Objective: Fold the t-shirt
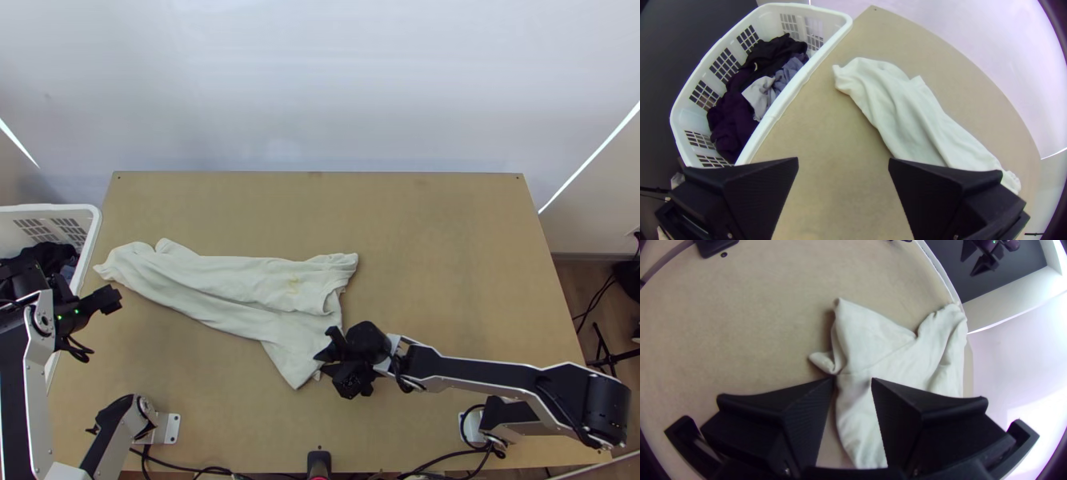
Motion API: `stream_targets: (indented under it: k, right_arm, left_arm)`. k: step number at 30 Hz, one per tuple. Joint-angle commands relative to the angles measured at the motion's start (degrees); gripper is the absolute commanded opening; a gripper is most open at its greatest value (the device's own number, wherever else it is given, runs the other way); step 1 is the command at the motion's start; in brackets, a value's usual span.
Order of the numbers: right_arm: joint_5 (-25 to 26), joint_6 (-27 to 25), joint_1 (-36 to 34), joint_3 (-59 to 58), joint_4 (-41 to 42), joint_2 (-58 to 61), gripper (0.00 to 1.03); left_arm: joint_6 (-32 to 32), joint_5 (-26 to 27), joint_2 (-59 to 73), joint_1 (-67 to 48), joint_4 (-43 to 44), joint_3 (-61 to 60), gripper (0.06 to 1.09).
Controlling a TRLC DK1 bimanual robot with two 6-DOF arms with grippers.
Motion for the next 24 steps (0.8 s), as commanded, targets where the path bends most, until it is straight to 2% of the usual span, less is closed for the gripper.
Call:
stream_targets:
  k: [1,3,6,8,11,16,24]
  right_arm:
    - [-0.1,0.6,0.0,0.2,3.1,2.2,0.32]
    - [-0.1,1.5,0.0,0.1,4.6,2.1,0.04]
    - [0.1,6.0,0.0,0.8,4.8,-0.4,0.03]
    - [3.6,14.1,0.5,1.8,4.8,-3.2,0.03]
    - [8.0,20.3,0.0,2.5,4.0,-7.5,0.03]
    - [19.2,26.2,-3.3,3.0,3.2,-14.0,0.03]
    - [21.2,30.8,-17.6,-1.4,5.3,-17.6,0.03]
  left_arm:
    - [0.0,0.0,0.3,0.0,0.0,0.1,1.04]
    - [0.0,0.0,0.2,0.0,0.0,0.0,1.04]
    - [0.0,0.0,-0.1,0.1,-0.2,0.2,1.04]
    - [0.2,0.0,-0.1,0.7,-0.3,0.2,1.04]
    - [0.5,0.0,0.2,1.2,-0.2,0.1,1.04]
    - [0.6,0.1,1.6,1.2,0.8,0.2,1.04]
    - [-0.2,0.2,1.6,-6.0,0.2,-0.4,1.04]
